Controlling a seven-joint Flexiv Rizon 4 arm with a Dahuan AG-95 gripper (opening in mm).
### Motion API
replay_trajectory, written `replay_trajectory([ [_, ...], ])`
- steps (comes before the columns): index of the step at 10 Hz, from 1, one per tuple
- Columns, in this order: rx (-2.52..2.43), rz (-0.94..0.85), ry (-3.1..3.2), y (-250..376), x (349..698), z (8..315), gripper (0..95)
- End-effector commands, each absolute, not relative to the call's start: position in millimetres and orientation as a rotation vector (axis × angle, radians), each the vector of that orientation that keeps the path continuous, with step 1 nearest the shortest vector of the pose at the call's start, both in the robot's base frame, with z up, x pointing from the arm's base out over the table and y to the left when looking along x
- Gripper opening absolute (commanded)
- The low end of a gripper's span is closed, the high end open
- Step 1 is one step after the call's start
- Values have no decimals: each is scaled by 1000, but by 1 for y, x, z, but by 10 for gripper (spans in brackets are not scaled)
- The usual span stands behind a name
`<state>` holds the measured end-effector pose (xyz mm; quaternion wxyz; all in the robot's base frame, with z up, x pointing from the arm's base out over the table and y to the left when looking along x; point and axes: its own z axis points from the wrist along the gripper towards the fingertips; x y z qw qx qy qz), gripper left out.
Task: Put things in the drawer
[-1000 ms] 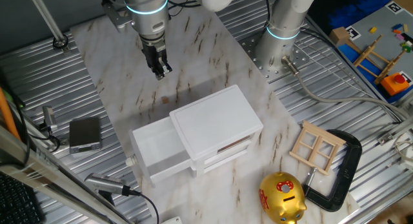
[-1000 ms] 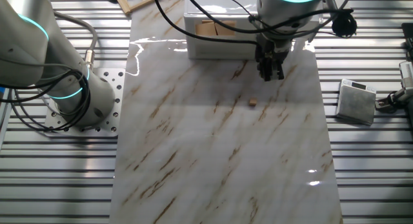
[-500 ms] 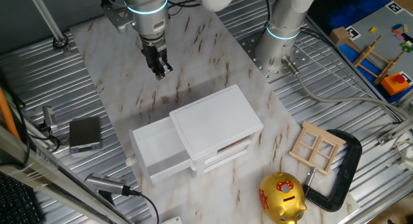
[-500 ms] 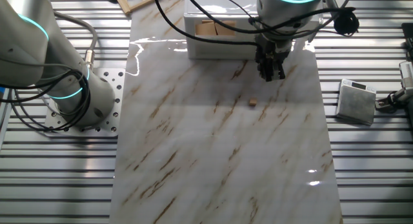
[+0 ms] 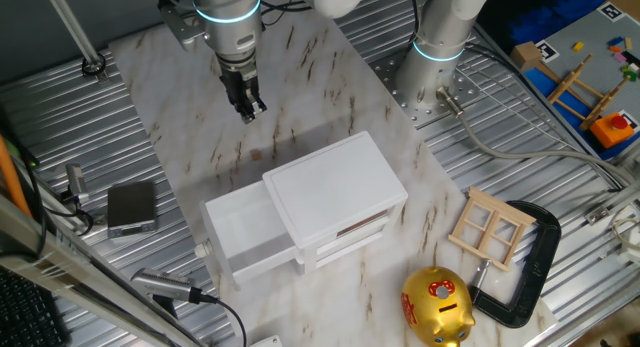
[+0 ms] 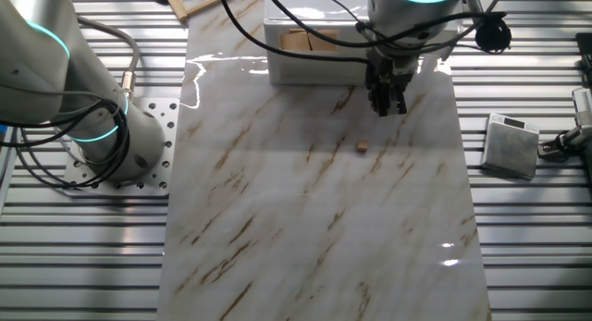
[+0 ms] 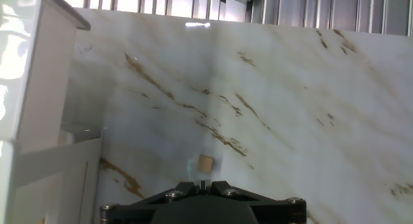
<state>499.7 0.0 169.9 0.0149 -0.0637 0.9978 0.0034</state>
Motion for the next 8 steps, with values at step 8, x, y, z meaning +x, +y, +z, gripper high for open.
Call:
replay_trajectory([
  [8,-462,52,3084,-3,504,169,0],
])
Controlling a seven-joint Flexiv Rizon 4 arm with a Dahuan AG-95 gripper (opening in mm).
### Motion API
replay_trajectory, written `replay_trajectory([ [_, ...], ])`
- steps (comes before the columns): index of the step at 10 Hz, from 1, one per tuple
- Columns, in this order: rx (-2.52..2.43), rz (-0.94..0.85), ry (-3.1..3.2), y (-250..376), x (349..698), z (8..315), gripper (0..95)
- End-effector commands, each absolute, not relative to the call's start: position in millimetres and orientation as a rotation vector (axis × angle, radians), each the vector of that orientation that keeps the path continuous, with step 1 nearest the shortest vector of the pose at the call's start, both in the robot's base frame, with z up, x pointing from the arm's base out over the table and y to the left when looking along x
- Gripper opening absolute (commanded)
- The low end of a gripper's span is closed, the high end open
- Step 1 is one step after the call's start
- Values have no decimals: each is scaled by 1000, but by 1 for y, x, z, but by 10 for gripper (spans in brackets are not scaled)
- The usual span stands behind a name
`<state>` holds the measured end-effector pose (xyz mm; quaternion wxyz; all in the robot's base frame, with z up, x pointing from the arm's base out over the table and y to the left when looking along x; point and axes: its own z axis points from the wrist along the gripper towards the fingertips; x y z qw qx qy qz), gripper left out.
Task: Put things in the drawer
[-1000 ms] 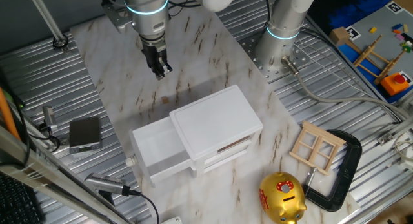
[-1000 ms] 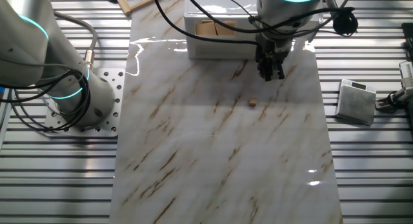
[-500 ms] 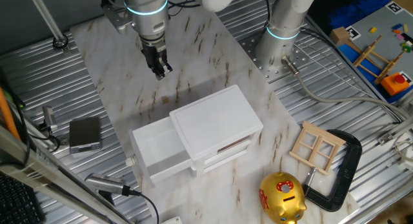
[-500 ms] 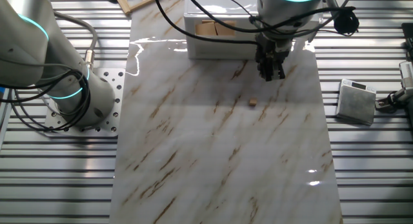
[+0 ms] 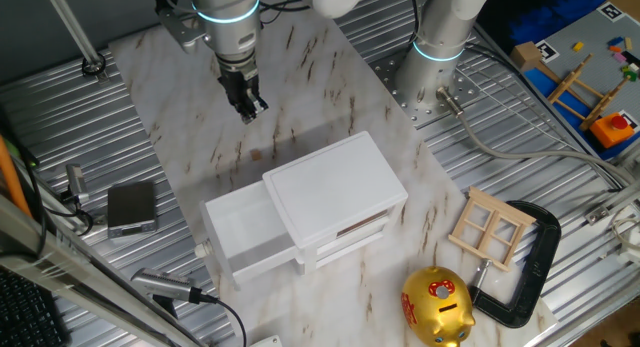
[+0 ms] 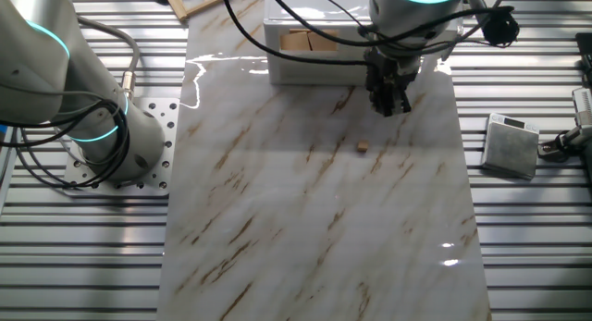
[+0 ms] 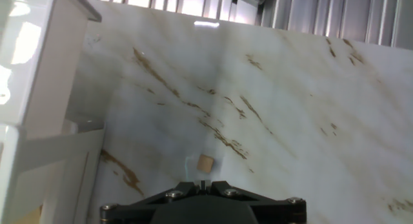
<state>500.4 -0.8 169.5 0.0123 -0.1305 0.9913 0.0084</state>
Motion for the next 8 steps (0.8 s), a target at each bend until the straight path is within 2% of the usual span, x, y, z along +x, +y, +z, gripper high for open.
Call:
replay_trajectory([
  [1,-498,62,3079,-7,509,169,0],
  [8,-671,147,3060,-52,554,134,0],
])
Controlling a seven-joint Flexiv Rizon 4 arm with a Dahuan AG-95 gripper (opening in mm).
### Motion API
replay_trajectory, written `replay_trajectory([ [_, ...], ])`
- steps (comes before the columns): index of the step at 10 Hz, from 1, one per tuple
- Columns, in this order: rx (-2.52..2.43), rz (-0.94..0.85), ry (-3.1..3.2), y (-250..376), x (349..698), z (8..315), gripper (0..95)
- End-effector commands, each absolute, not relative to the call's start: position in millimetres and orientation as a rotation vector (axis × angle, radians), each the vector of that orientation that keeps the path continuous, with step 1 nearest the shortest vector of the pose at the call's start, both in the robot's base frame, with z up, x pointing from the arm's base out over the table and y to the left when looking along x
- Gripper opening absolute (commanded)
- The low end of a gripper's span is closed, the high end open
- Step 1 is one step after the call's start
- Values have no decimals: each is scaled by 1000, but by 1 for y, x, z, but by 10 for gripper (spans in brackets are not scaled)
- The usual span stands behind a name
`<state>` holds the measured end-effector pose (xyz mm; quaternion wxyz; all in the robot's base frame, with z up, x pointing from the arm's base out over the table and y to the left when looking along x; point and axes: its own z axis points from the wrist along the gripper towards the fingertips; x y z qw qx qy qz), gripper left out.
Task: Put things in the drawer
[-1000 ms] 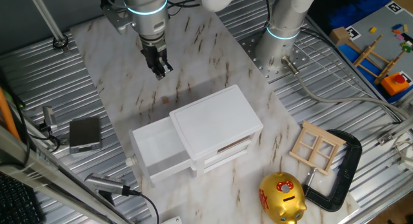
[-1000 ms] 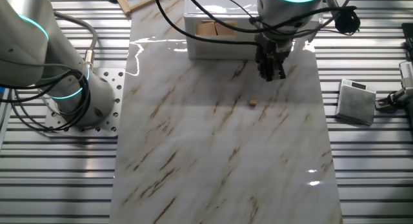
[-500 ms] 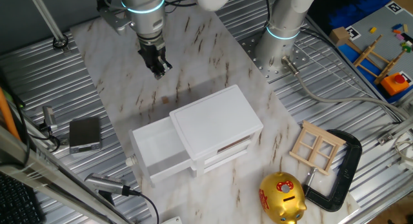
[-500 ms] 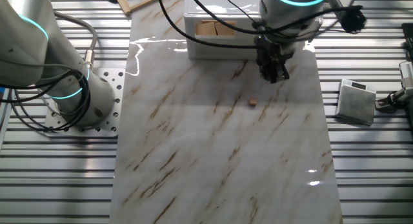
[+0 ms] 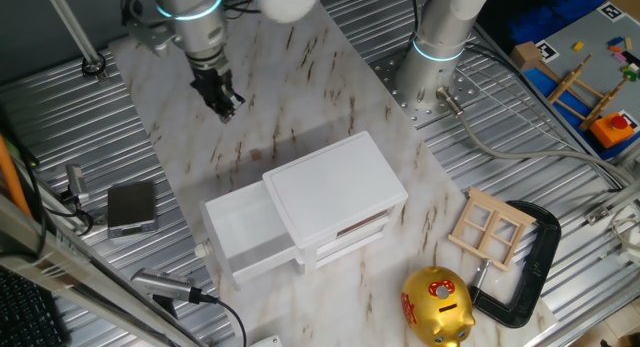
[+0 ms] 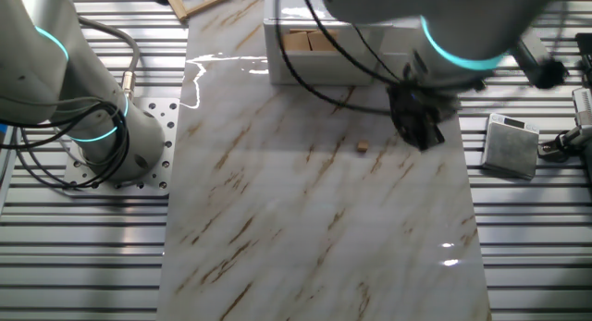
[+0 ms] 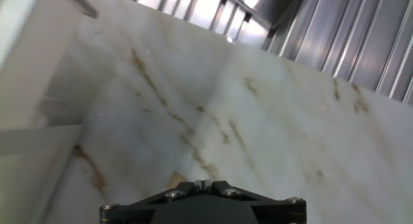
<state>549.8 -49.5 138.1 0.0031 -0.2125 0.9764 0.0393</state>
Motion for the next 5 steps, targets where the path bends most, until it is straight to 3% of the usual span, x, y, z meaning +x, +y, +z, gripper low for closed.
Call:
replay_trajectory([
  [1,-667,155,3059,-53,555,129,0],
  [5,-637,153,3065,-52,555,116,0],
])
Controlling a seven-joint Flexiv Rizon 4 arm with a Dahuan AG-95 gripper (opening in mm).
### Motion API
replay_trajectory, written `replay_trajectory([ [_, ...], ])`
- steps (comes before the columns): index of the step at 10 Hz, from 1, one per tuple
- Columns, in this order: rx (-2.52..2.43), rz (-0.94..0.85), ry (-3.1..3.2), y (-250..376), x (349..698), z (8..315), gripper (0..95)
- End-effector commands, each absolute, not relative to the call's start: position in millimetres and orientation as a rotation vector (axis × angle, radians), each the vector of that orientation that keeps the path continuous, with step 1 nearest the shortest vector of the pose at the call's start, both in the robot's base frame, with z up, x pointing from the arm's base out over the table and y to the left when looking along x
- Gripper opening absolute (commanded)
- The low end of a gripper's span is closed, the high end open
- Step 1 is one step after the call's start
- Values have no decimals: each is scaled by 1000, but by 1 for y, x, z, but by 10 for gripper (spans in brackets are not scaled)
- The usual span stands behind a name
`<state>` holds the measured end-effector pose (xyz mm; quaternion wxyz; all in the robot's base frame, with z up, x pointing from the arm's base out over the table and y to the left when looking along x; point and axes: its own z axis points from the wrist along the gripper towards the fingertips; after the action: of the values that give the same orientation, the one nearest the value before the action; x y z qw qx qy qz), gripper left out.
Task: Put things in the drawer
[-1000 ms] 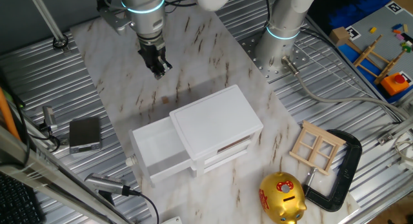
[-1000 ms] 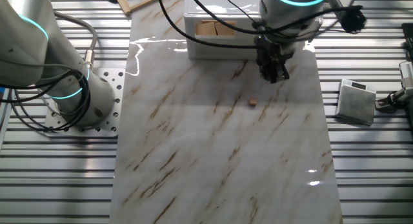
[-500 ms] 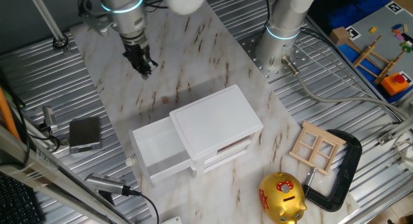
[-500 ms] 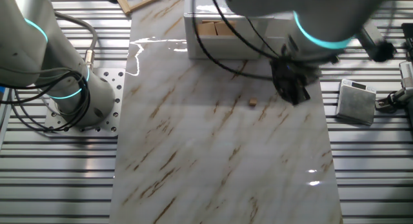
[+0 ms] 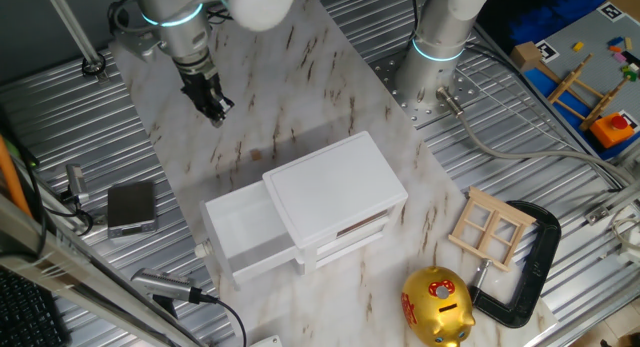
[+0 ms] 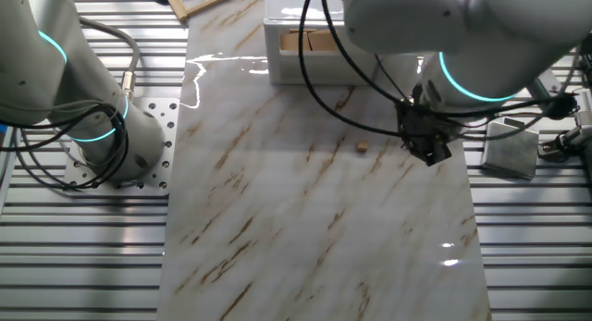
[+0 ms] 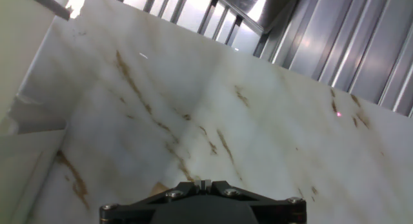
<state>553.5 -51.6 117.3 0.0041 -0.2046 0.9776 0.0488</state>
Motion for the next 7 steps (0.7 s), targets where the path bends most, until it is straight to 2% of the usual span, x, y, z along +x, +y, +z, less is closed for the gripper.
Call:
replay_trajectory([
  [1,-630,151,3071,-52,556,115,0],
  [7,-678,139,3111,-52,556,115,0],
])
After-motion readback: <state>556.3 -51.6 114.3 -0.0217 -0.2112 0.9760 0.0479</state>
